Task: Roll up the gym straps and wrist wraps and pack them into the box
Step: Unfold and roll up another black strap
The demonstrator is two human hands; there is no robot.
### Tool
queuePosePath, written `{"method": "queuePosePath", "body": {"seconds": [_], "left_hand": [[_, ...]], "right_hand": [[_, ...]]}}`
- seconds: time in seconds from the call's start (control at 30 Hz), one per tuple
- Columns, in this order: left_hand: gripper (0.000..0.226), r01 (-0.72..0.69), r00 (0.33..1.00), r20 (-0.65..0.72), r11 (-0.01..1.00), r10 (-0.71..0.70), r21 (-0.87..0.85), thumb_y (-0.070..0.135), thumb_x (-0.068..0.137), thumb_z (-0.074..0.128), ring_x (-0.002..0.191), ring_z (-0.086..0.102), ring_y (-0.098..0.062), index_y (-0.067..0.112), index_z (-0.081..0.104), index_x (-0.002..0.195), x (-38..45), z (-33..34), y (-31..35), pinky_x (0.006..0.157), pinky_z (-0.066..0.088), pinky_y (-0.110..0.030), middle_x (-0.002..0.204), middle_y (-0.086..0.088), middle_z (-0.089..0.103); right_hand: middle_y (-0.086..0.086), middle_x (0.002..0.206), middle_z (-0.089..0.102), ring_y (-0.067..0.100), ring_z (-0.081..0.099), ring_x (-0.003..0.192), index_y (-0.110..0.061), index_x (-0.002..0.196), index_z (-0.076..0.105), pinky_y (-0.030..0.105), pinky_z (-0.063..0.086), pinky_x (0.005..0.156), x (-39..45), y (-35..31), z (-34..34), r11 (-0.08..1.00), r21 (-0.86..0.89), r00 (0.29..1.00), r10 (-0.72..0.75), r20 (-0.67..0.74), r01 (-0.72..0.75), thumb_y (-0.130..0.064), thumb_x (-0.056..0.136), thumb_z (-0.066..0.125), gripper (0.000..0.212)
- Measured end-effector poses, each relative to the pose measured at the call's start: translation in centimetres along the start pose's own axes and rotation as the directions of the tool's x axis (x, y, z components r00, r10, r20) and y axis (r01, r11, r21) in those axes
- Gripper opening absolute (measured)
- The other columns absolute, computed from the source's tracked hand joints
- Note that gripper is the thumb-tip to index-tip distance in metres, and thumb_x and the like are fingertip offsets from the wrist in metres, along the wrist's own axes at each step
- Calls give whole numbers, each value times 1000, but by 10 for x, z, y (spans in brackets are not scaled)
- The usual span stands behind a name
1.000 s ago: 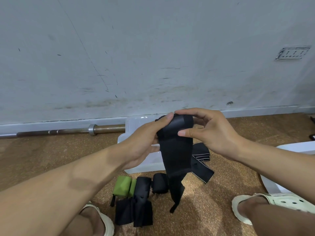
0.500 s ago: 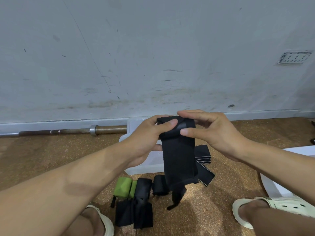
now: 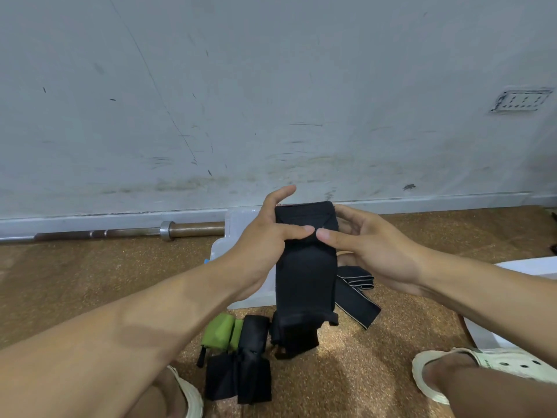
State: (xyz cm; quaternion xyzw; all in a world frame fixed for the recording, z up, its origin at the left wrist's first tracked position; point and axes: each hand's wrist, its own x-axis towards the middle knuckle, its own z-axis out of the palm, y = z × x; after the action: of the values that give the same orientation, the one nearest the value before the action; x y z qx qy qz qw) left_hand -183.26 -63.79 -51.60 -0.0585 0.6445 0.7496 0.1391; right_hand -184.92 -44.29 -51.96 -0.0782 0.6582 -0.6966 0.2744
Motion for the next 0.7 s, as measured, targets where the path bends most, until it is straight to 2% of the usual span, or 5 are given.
{"method": "queuePosePath", "body": {"seconds": [0.17,0.3,0.43,0.6,0.7], "left_hand": [[69,-7,999,-35,1000,6,-30,4,91,67,114,68,-27,44,45,143,-2,3,-2,102,54,-43,126,-9,68],[64,65,998,-11,995,-66,-81,45,85,75,115,69,-23,29,50,142,-1,3,-2,108,50,-50,125,-4,72],[63,124,988,84,992,-127,39,67,88,60,116,69,-19,28,59,137,0,2,-3,106,50,-49,125,2,73],[46,112,989,99,994,-113,21,52,97,59,119,68,-21,27,60,137,0,1,-4,107,50,-53,127,0,72],[57,100,991,92,994,-96,-43,42,88,67,122,66,-28,18,57,139,3,-2,-3,108,49,-54,129,-8,70]], "right_hand": [[7,125,73,28,74,109,-21,134,58,46,60,95,0,2,3,998,-17,995,-70,-77,68,-3,93,70,47],[7,124,72,29,74,106,-20,129,59,42,62,86,0,0,2,982,-71,977,-185,-110,178,4,86,74,51],[2,126,71,29,74,105,-20,124,60,40,63,84,0,-2,1,962,-144,959,-251,-135,231,10,85,73,50],[2,126,70,28,74,106,-19,121,63,40,62,90,-1,-1,-1,957,-158,952,-266,-151,242,17,85,70,51],[1,126,70,27,74,107,-18,120,67,37,61,93,0,-3,-1,965,-140,957,-243,-159,222,20,84,68,53]]}}
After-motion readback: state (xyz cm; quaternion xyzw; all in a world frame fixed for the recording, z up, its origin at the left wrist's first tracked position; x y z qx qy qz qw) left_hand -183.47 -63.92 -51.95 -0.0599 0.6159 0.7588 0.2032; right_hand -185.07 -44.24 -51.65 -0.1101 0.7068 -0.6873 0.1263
